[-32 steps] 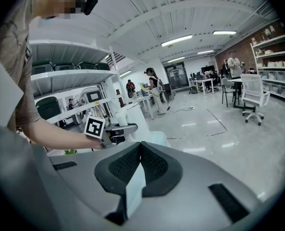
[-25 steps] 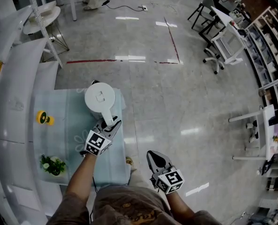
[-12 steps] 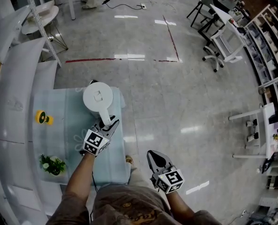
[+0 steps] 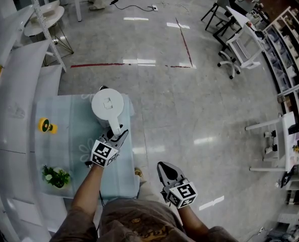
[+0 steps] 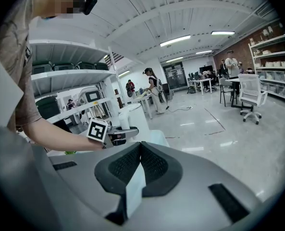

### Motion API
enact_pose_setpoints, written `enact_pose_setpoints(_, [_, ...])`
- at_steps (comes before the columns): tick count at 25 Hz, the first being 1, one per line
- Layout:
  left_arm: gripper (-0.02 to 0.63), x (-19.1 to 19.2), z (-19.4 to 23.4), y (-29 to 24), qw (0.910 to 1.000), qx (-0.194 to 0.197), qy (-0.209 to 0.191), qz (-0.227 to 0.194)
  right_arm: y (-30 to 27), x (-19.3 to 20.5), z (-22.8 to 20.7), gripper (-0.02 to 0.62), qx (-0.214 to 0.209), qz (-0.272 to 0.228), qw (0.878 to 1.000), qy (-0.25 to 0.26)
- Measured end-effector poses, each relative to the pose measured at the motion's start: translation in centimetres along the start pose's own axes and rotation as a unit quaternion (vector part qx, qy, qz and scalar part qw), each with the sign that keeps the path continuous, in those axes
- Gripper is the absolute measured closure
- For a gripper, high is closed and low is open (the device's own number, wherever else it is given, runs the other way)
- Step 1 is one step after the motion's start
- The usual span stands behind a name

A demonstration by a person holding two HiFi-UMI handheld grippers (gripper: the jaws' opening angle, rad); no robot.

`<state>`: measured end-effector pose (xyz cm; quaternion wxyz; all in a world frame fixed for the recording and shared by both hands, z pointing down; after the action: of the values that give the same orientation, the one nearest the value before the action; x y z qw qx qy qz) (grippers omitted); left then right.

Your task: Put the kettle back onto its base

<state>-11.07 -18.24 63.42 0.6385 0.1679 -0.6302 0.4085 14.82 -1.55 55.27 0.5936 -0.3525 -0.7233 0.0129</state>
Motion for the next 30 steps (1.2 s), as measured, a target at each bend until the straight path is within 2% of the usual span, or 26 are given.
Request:
enact_pose_setpoints(6, [0.417, 0.8, 0.4, 1.1, 0.9995, -0.023, 0.010, 0.019, 0.3, 0.0, 0.3, 0.595, -0.003, -0.007, 1.000, 0.003])
enact_pose_setpoints(12, [0.383, 0.5, 0.1, 2.4, 0.9987, -0.037, 0.022, 0.027, 0.2, -0.4, 0.9, 0.595, -0.017, -0.018, 1.000, 0.010])
enact_pose_setpoints(21, [0.377, -1.2, -1.3, 6.2, 0.9962, -0.068, 0.027, 0.046, -0.2, -2.2, 2.1, 0.595, -0.053, -0.041, 0.997, 0.032])
enact_pose_setpoints(30, [0.379, -5.1, -2.1, 11.9, 0.9917, -0.119, 0.048, 0.004, -0.5, -4.8, 2.9, 0.595, -0.084, -0.065, 0.993, 0.057])
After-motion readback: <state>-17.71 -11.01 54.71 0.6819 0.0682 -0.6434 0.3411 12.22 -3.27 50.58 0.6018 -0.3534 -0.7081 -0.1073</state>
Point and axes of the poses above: the fingertips, and each gripper's own axes: y backward along the fingers, z to its left, x out of its underside, the point moved 10 cm from there along y, backward along the fingers, and after that the axes turned 1 degree about -y, right-handed, at the moved point
